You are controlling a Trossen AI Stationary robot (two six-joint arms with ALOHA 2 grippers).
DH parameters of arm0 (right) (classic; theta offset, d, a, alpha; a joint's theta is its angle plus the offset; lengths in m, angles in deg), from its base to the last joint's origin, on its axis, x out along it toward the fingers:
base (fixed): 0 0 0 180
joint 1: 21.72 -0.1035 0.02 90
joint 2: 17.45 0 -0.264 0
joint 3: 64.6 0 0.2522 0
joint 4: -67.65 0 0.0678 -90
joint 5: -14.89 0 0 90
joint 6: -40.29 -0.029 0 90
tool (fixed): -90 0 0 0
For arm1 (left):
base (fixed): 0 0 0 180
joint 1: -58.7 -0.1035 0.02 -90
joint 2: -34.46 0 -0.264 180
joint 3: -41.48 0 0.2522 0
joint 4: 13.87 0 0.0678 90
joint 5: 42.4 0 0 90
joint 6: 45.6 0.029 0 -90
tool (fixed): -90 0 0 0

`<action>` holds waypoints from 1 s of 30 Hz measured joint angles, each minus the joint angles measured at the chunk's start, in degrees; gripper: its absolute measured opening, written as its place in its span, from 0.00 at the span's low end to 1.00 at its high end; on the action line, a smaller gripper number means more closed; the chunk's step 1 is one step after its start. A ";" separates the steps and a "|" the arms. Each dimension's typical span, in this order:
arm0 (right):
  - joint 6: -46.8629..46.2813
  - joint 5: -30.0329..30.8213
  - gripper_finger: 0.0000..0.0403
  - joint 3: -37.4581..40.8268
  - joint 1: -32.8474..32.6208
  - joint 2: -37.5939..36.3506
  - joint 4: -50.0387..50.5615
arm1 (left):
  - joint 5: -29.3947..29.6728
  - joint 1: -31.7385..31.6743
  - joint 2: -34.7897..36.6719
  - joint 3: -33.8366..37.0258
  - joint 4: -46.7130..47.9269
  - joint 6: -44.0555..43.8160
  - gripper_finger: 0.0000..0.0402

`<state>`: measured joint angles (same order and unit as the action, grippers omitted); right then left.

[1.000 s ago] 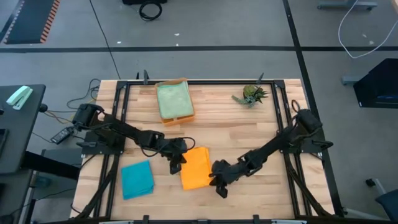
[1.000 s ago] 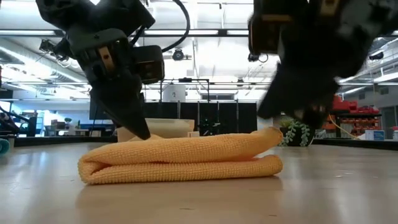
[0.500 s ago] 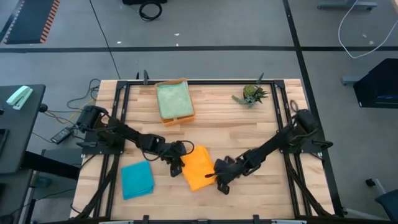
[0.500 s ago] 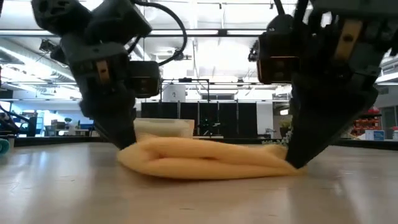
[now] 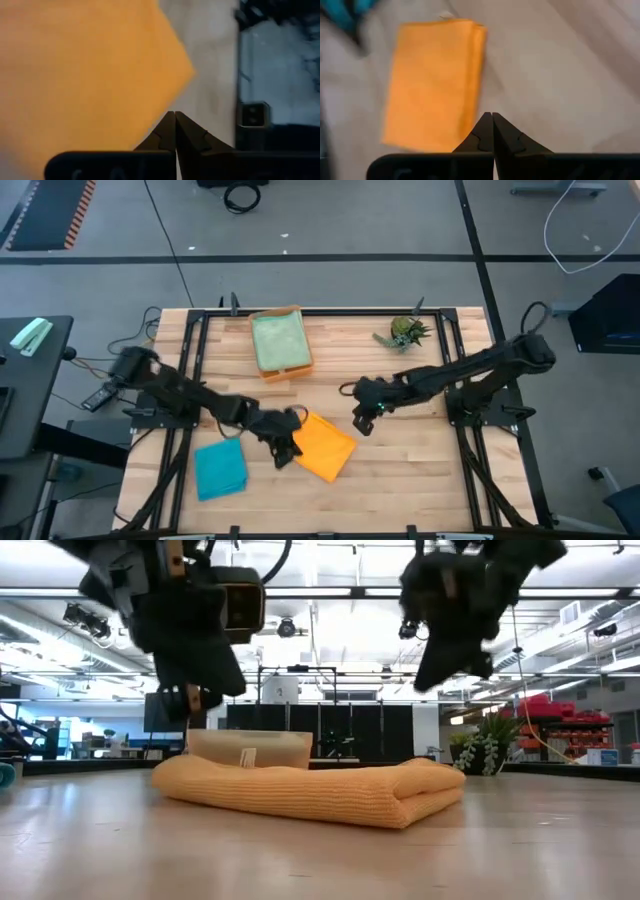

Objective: Fold microfiber towels
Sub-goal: Fold the orange microfiber cloth, then put the orange microfiber cloth into the orange bin

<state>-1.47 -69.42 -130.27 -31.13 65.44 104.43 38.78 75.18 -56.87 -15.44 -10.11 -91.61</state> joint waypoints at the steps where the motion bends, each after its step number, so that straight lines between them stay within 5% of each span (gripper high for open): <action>1: -2.11 0.26 0.00 0.24 -1.05 -1.08 -0.08 | 0.79 -0.85 2.23 0.08 3.12 1.10 0.01; 7: -27.37 10.92 0.03 1.97 -13.83 -1.72 -1.94 | 9.19 -3.38 11.78 0.04 15.83 0.07 0.12; 15: -55.52 21.20 0.25 1.97 -25.00 5.23 -10.39 | 9.68 -6.39 9.38 0.09 20.12 -3.23 0.42; 23: -70.05 28.64 0.49 1.97 -29.83 15.94 -20.85 | 8.09 -6.44 3.58 0.09 19.62 -2.66 0.71; 30: -73.42 30.32 0.58 1.94 -29.64 22.59 -29.81 | 8.03 -5.93 -1.46 0.06 17.54 -1.12 0.77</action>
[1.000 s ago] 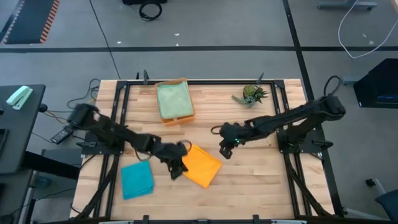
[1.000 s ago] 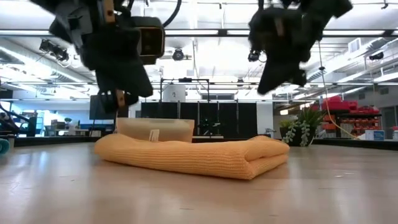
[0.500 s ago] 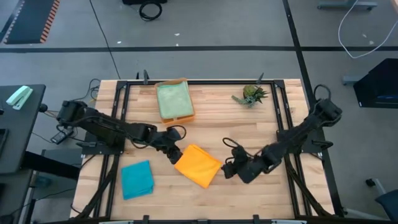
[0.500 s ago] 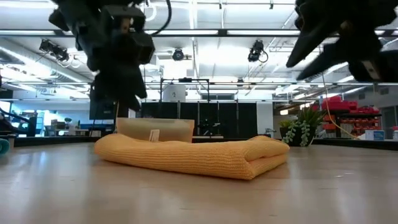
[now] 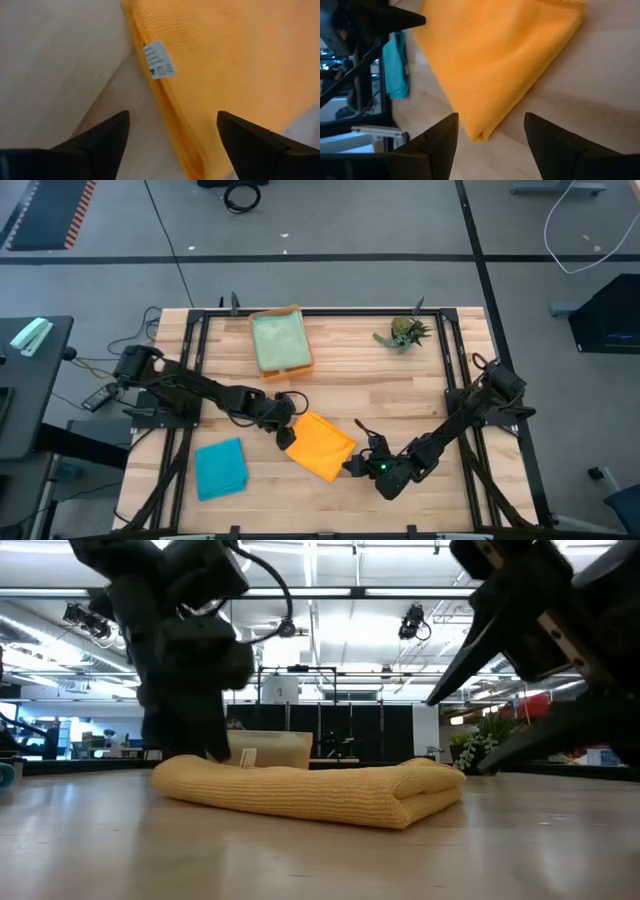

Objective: Fold microfiber towels
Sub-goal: Put the orange microfiber cloth into the orange bin

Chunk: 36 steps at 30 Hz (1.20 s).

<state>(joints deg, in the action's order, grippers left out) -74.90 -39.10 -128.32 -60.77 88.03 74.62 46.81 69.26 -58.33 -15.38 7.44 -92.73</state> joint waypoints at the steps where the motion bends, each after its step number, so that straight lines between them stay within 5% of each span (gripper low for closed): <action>1: -0.33 -0.02 0.58 -0.01 0.03 0.51 -0.09 | -0.03 0.00 -0.58 0.00 -0.38 0.00 0.77; 11: -2.96 0.43 0.58 -0.76 1.94 4.36 0.48 | 1.54 -0.68 -2.60 -0.12 -2.88 0.30 0.71; 22: 5.62 0.63 0.53 -3.29 7.22 6.77 3.19 | 3.19 -1.67 -7.01 -0.25 -8.66 0.01 0.59; 26: 8.64 1.25 0.43 -3.23 7.94 6.76 3.78 | 3.59 -1.80 -7.36 -0.13 -8.96 0.01 0.47; 33: 12.25 2.82 0.12 -3.15 7.87 6.55 3.55 | 4.62 -1.72 -7.59 0.01 -9.89 1.57 0.05; 36: 13.29 4.14 0.03 -3.71 7.87 6.63 3.98 | 5.68 -1.65 -7.65 0.02 -10.31 1.28 0.05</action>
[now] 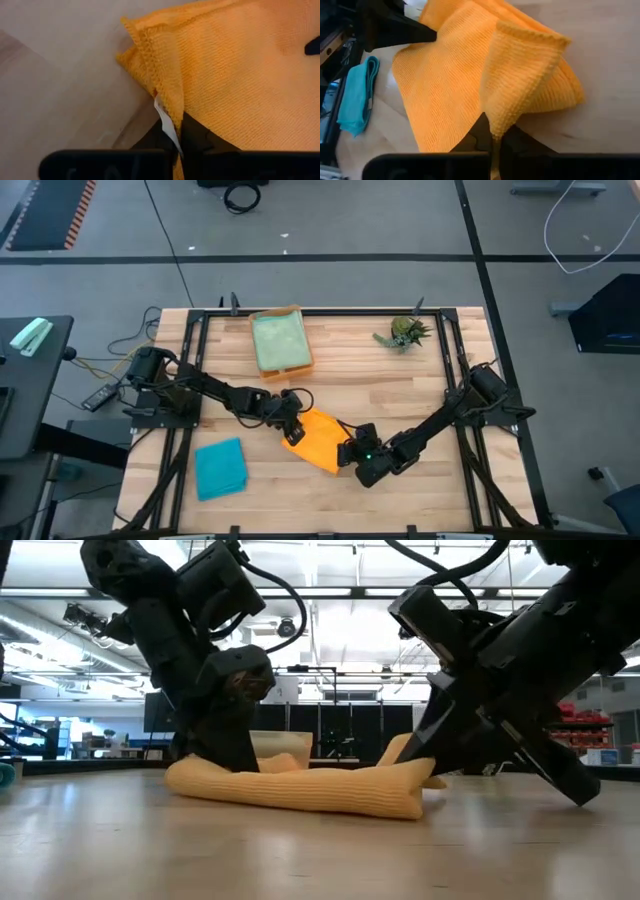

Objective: Fold microfiber towels
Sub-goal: Put the orange microfiber cloth into the orange bin

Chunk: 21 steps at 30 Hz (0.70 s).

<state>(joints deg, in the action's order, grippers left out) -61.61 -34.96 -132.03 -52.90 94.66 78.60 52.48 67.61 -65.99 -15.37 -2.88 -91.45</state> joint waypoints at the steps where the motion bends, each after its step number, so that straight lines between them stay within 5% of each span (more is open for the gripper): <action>1: 0.69 0.51 0.02 -0.46 0.00 0.16 0.27 | 0.21 0.03 0.01 -0.01 0.02 0.09 0.05; 12: 10.65 3.17 0.02 -13.80 4.85 0.37 4.39 | -1.59 -2.69 15.53 0.13 13.61 9.34 0.02; 21: 28.12 3.37 0.01 -25.99 13.98 0.19 6.43 | -1.48 -15.36 27.33 -7.78 33.87 27.95 0.02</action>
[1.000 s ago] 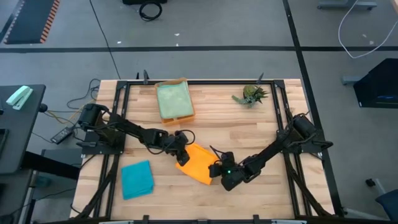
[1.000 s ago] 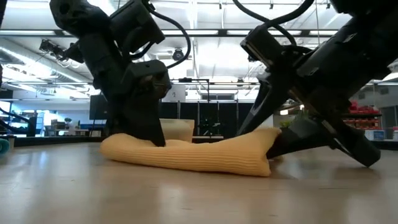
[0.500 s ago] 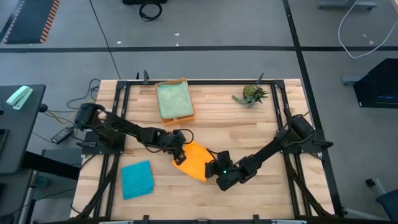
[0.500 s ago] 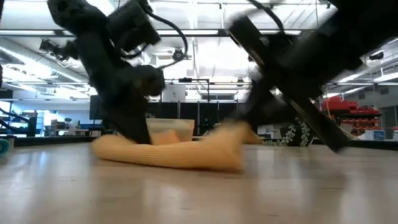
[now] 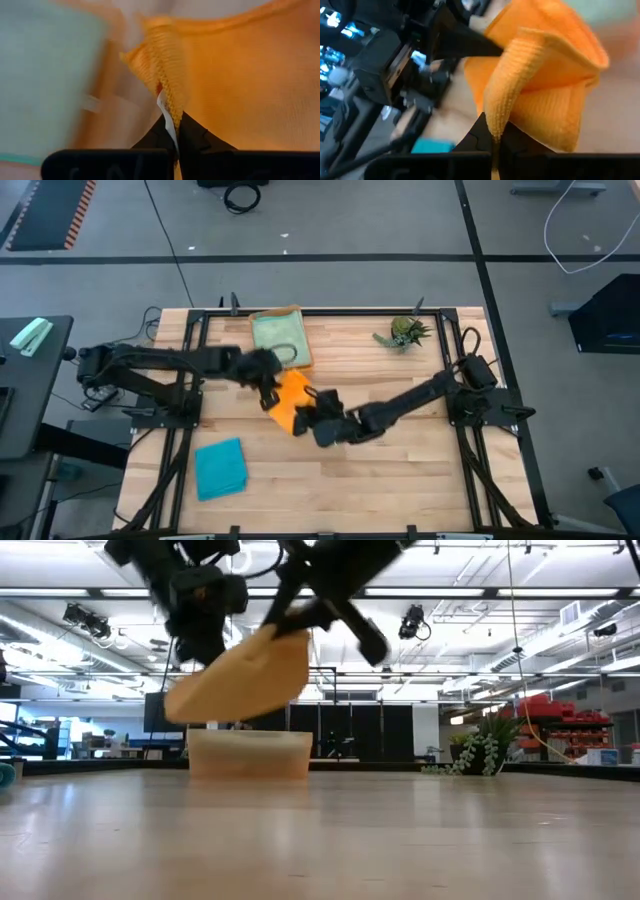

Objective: Fold microfiber towels
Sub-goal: Put the orange microfiber cloth into the orange bin

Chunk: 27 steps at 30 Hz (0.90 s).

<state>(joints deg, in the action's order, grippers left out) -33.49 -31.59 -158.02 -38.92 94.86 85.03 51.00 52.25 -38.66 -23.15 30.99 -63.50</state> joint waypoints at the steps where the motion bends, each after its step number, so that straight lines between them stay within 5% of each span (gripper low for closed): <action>1: 1.43 -0.05 0.01 -0.90 1.30 -0.02 -0.09 | 0.27 -2.03 0.05 -1.89 1.75 3.18 0.02; 8: 5.30 -0.04 0.01 -4.19 12.04 -0.13 -0.18 | 1.21 -18.53 -2.14 -11.29 6.45 23.84 0.02; 14: 4.80 -2.94 0.01 -4.16 19.64 0.56 -2.66 | -1.65 -30.19 -10.98 -15.86 6.26 34.78 0.02; 20: 2.13 -8.39 0.01 -4.65 24.37 5.35 -12.93 | -1.92 -35.85 -21.18 -22.35 8.00 41.26 0.02; 27: -0.68 -16.98 0.01 -12.05 26.17 13.55 -12.26 | -2.76 -38.67 -27.29 -29.62 10.08 44.87 0.02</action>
<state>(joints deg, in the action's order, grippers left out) -34.17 -48.57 -170.07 -12.75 108.41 72.77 48.24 13.57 -65.95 -52.77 41.08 -18.62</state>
